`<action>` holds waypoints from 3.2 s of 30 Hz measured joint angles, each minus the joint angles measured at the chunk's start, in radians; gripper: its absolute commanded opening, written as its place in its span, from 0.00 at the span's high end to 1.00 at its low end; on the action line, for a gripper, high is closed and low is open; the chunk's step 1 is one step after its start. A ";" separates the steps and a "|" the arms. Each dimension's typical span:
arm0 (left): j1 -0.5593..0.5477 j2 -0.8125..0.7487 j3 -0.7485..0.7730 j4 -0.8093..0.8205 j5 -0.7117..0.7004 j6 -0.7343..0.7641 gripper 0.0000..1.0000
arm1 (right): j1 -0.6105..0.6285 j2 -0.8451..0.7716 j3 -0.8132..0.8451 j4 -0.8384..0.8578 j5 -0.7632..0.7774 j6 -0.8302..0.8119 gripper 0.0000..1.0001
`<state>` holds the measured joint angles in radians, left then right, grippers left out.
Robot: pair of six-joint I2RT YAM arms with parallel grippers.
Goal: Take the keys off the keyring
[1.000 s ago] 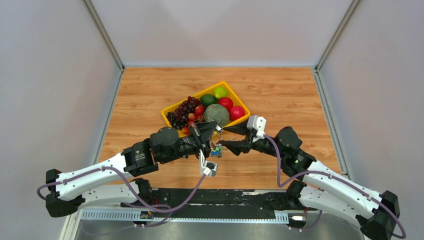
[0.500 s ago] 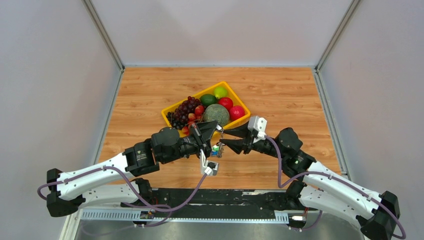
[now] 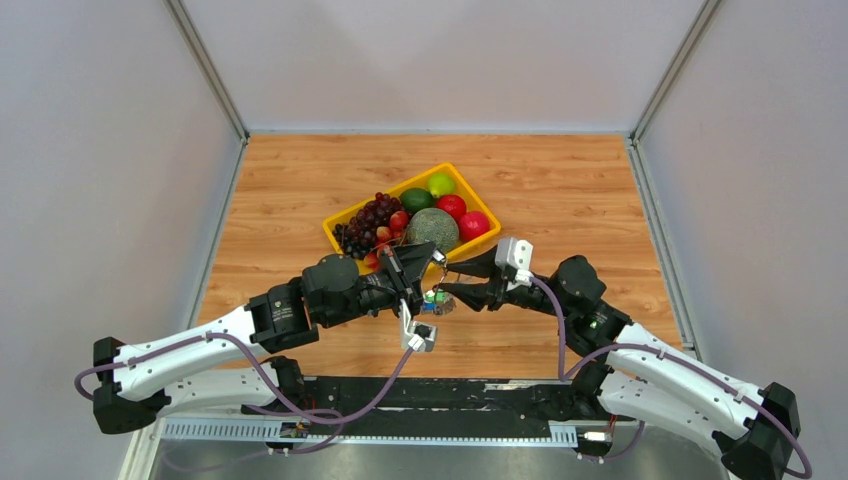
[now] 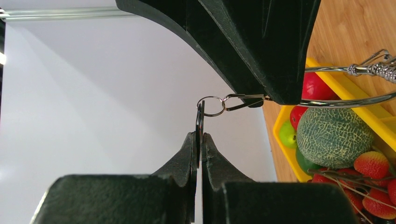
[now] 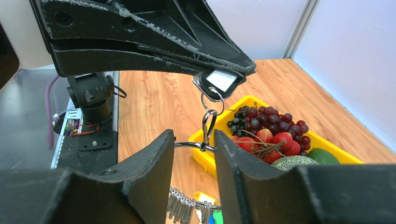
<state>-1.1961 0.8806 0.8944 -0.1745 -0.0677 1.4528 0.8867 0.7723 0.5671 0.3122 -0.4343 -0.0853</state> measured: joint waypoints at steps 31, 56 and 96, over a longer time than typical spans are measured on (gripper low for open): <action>0.000 -0.030 0.000 -0.031 0.071 -0.009 1.00 | 0.000 -0.015 -0.003 -0.032 -0.011 -0.069 0.55; 0.000 -0.032 0.000 -0.035 0.090 -0.011 1.00 | 0.000 0.023 0.022 -0.024 -0.084 -0.067 0.87; 0.000 -0.049 0.000 -0.042 0.143 -0.019 1.00 | 0.000 0.031 0.023 0.000 -0.204 -0.055 0.62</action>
<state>-1.1961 0.8318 0.8948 -0.2165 0.0757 1.4334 0.8867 0.8028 0.5900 0.3122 -0.6388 -0.1398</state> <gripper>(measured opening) 0.047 0.383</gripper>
